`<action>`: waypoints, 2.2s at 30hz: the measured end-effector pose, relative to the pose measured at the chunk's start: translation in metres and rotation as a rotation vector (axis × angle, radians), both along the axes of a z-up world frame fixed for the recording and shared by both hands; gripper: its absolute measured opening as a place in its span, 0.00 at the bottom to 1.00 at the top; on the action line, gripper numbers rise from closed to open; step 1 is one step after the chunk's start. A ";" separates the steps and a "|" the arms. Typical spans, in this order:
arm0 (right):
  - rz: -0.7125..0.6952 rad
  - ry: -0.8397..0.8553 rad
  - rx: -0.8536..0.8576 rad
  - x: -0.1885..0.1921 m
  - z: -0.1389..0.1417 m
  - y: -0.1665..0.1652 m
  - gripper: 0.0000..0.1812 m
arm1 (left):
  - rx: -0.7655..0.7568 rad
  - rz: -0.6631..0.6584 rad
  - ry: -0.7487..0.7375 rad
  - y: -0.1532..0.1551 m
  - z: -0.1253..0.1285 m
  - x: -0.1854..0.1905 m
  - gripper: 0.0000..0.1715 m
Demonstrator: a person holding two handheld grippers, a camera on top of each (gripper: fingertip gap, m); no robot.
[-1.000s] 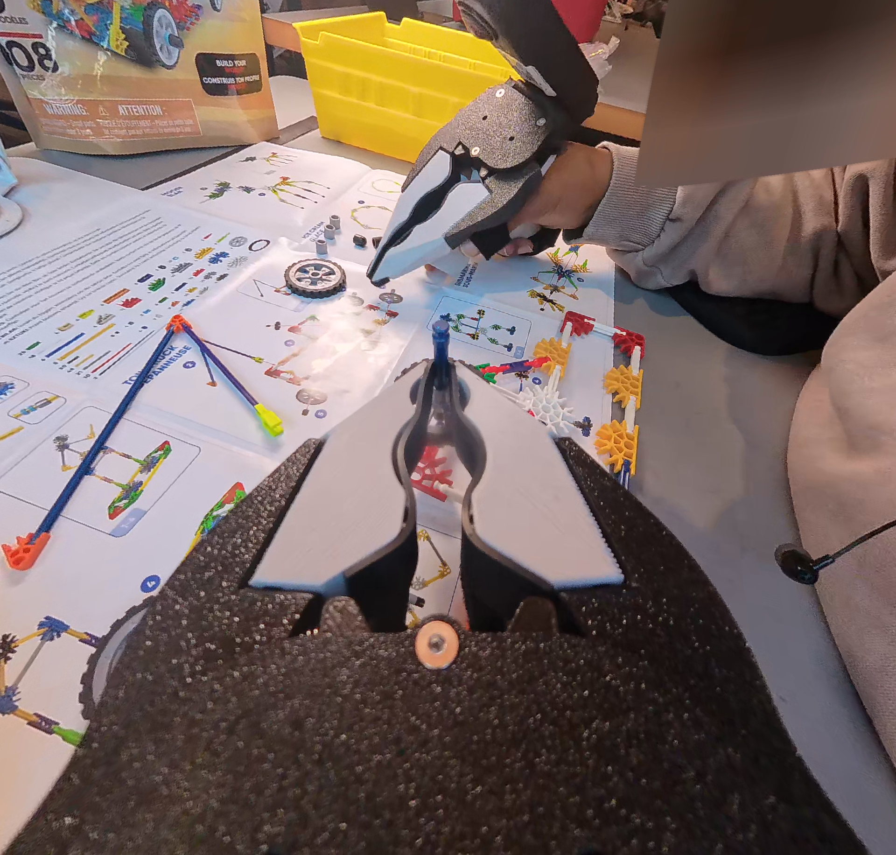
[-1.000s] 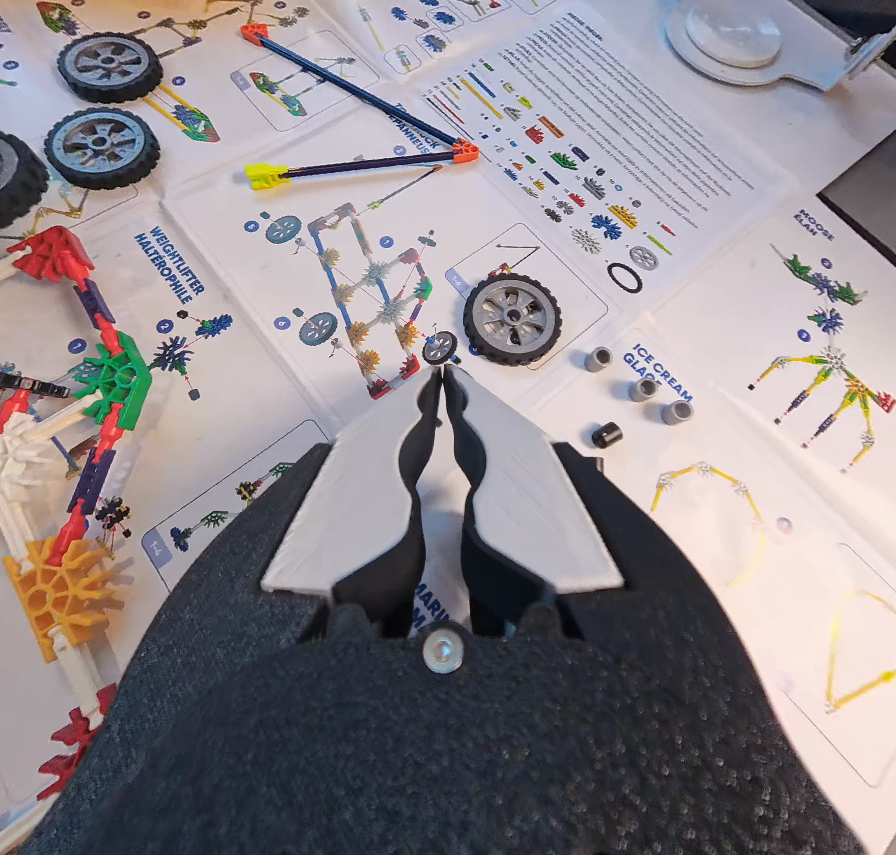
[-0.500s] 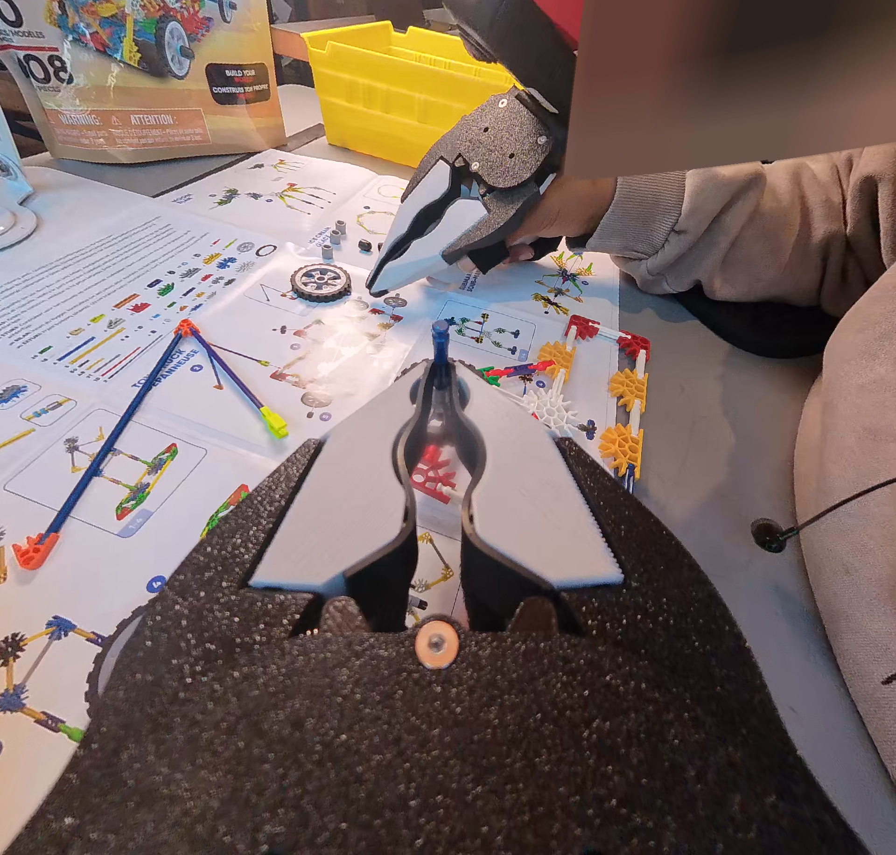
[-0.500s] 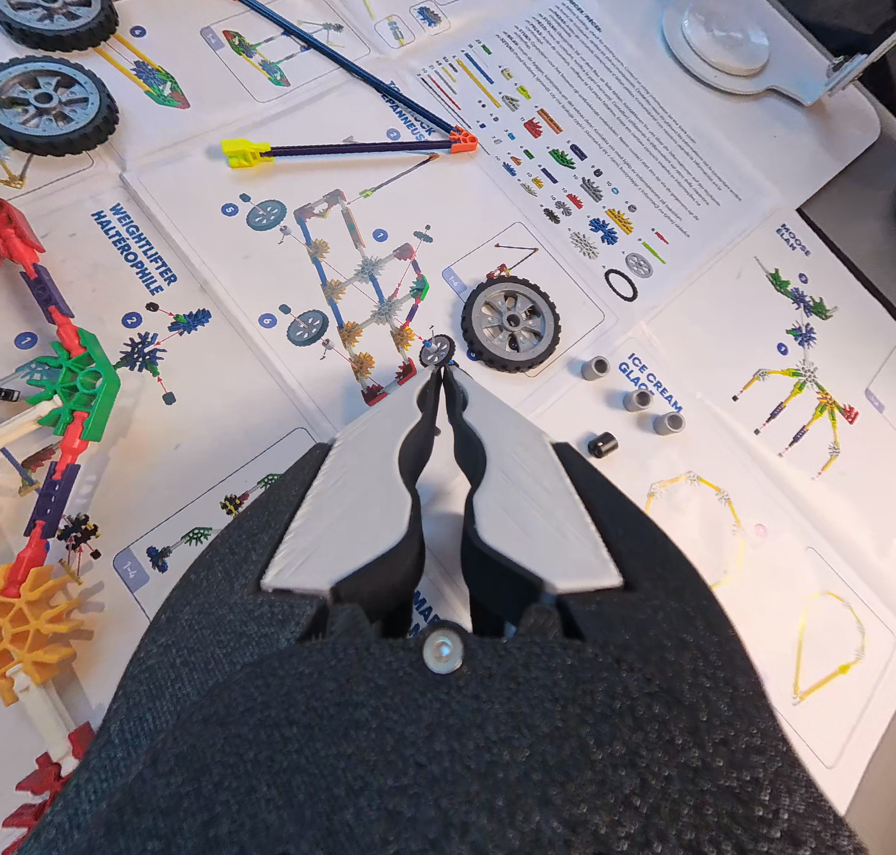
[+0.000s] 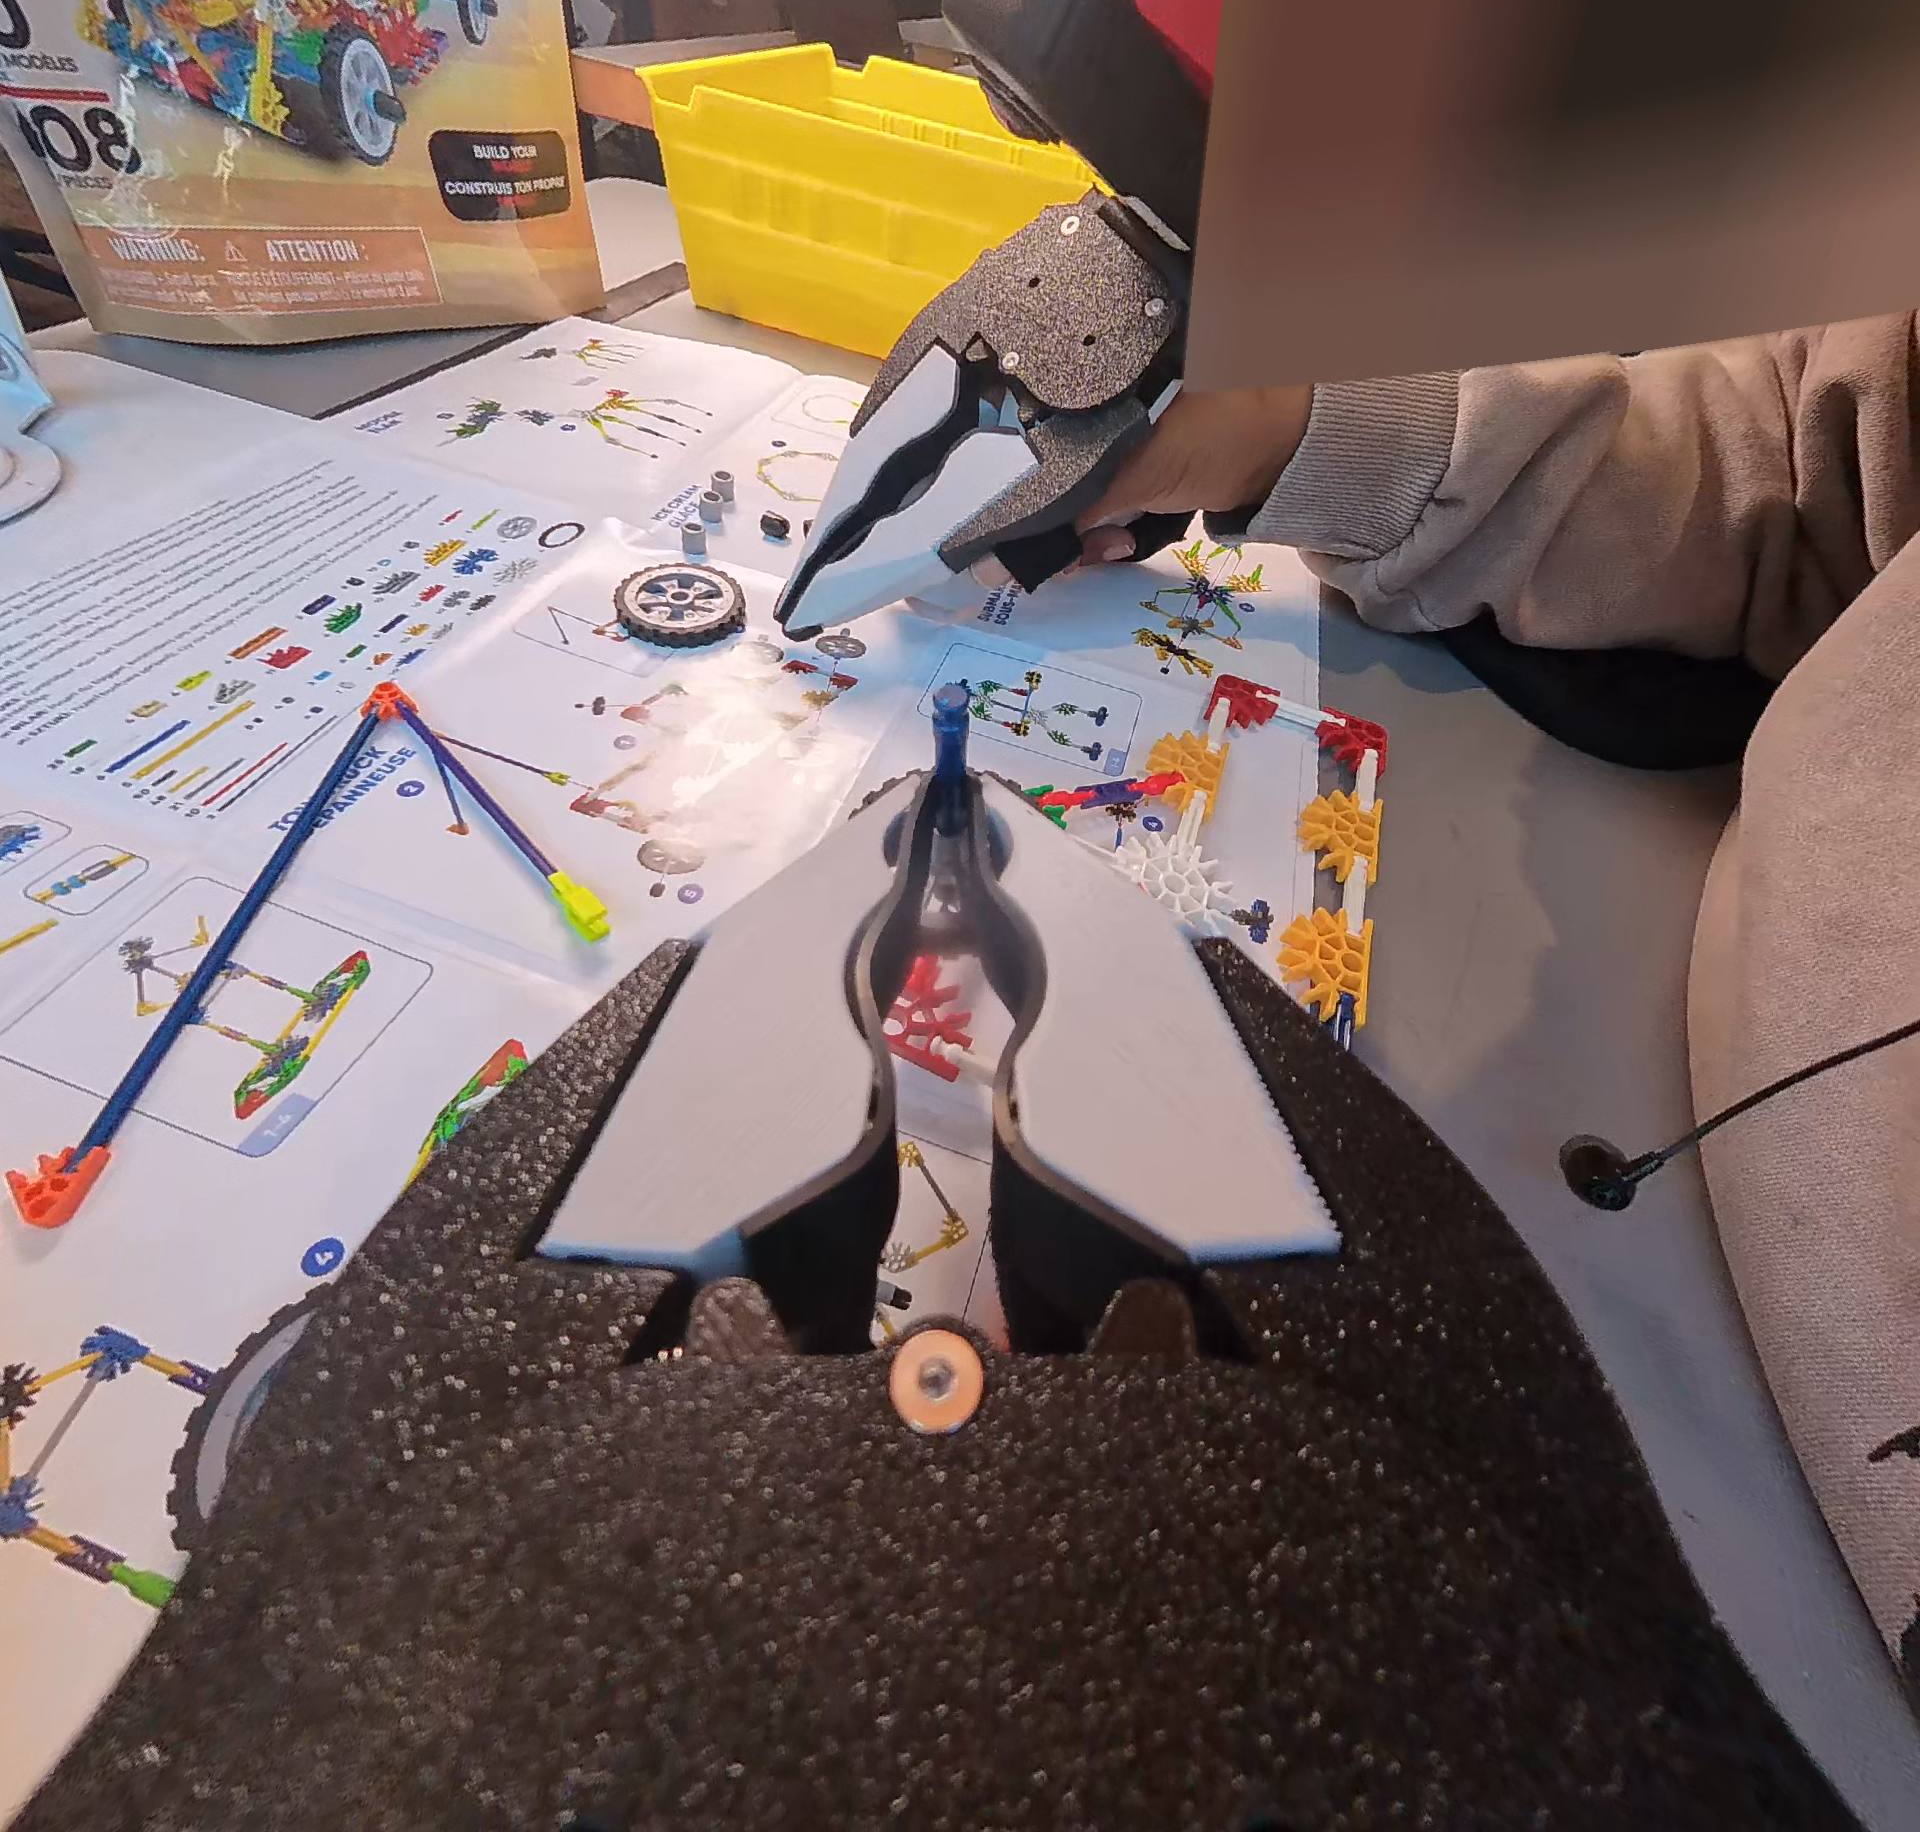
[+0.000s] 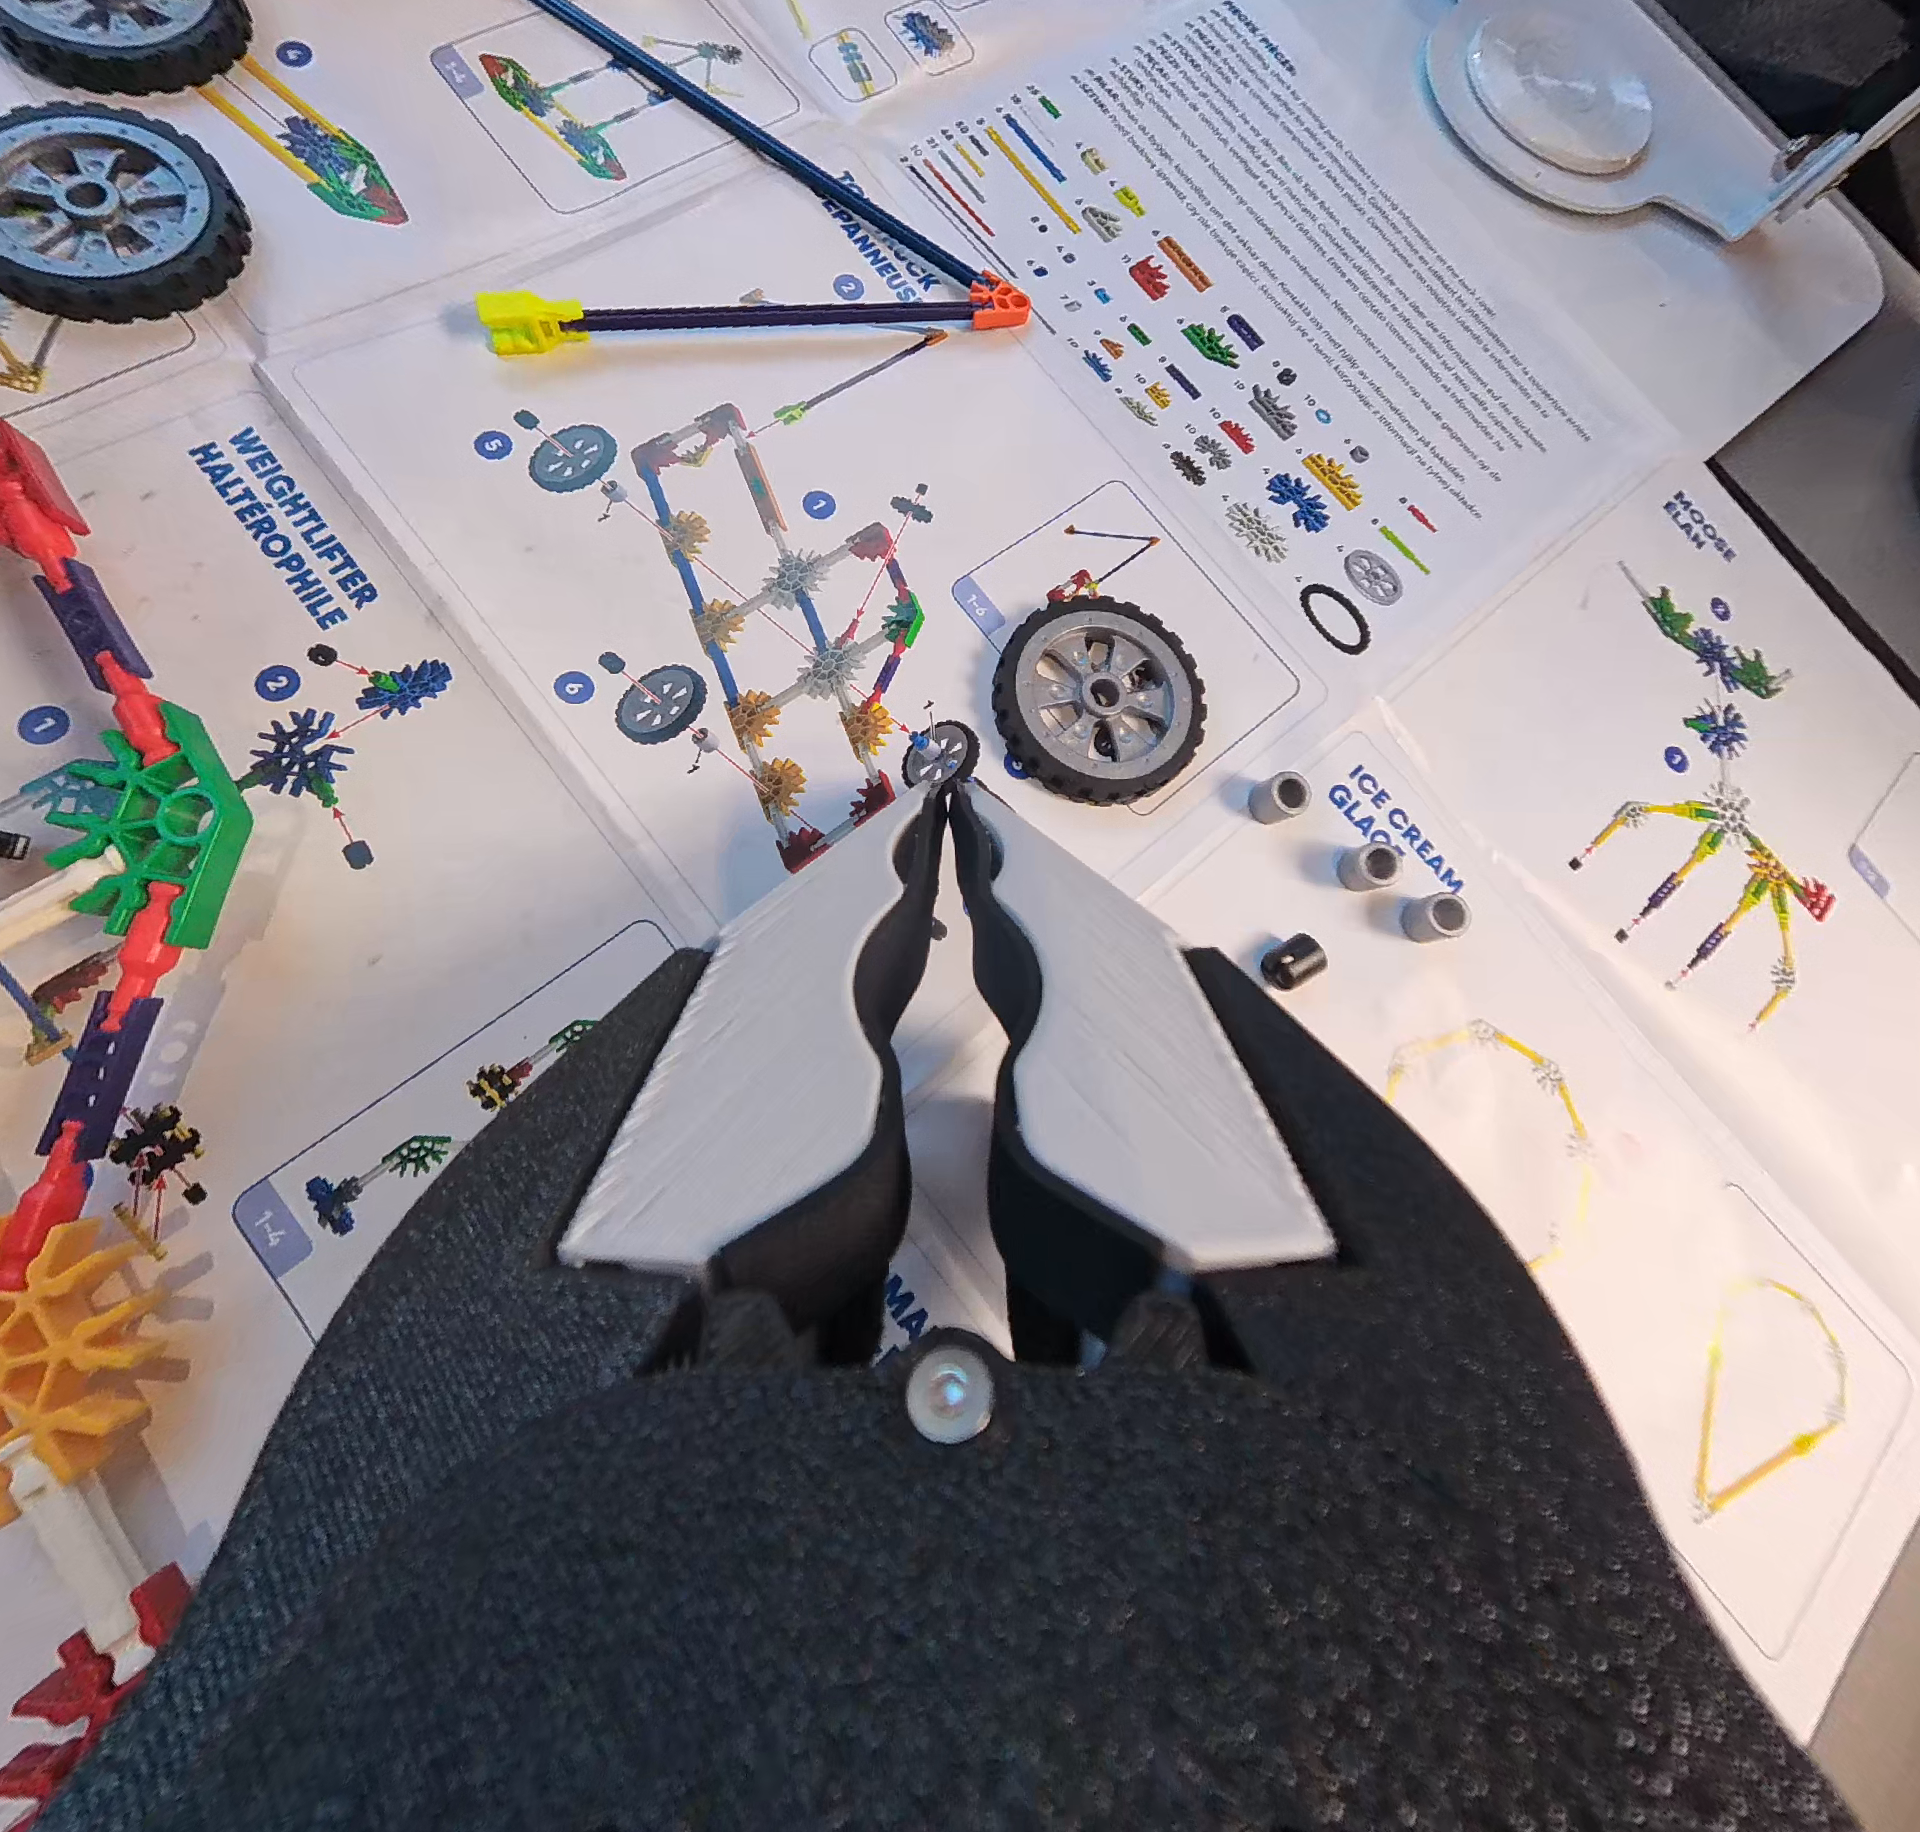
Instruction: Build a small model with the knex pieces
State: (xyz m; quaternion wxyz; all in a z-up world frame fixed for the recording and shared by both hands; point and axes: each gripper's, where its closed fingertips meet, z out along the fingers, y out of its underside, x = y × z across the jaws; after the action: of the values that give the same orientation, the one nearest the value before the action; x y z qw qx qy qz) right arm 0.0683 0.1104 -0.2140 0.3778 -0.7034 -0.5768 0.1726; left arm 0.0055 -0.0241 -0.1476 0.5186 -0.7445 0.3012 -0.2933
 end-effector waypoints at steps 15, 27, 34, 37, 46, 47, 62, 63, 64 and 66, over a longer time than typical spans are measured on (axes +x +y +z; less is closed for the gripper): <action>0.005 0.005 0.004 0.000 0.000 0.000 0.00 | -0.004 -0.003 -0.004 -0.001 0.000 0.000 0.02; 0.014 -0.002 0.008 0.001 -0.001 -0.002 0.00 | -0.002 -0.001 -0.002 -0.001 0.000 0.000 0.02; 0.017 0.001 0.008 0.001 -0.001 -0.002 0.00 | -0.005 0.000 -0.006 0.000 0.000 0.000 0.02; 0.019 0.000 0.010 0.001 -0.001 -0.002 0.00 | -0.005 0.000 -0.007 0.000 0.000 0.000 0.02; 0.020 0.010 0.001 0.002 0.000 -0.003 0.01 | -0.056 0.002 -0.108 0.002 0.005 -0.005 0.02; 0.021 0.011 0.000 0.002 0.000 -0.003 0.01 | -0.064 0.006 -0.127 0.003 0.006 -0.006 0.02; 0.063 0.011 0.011 -0.009 0.001 -0.011 0.00 | -0.047 0.017 -0.110 0.005 0.006 -0.008 0.02; 0.070 0.014 0.008 -0.012 0.001 -0.013 0.00 | -0.047 0.016 -0.107 0.005 0.006 -0.008 0.02; 0.075 0.017 0.006 -0.014 0.001 -0.015 0.00 | -0.047 0.014 -0.104 0.004 0.006 -0.007 0.02; 0.092 0.021 0.003 -0.019 0.002 -0.019 0.00 | -0.045 0.013 -0.098 0.004 0.005 -0.007 0.02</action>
State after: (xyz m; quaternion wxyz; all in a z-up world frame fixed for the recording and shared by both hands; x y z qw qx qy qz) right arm 0.0492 0.0912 -0.2118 0.3765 -0.6738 -0.6047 0.1966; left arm -0.0011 -0.0199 -0.1426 0.5176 -0.7429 0.2639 -0.3326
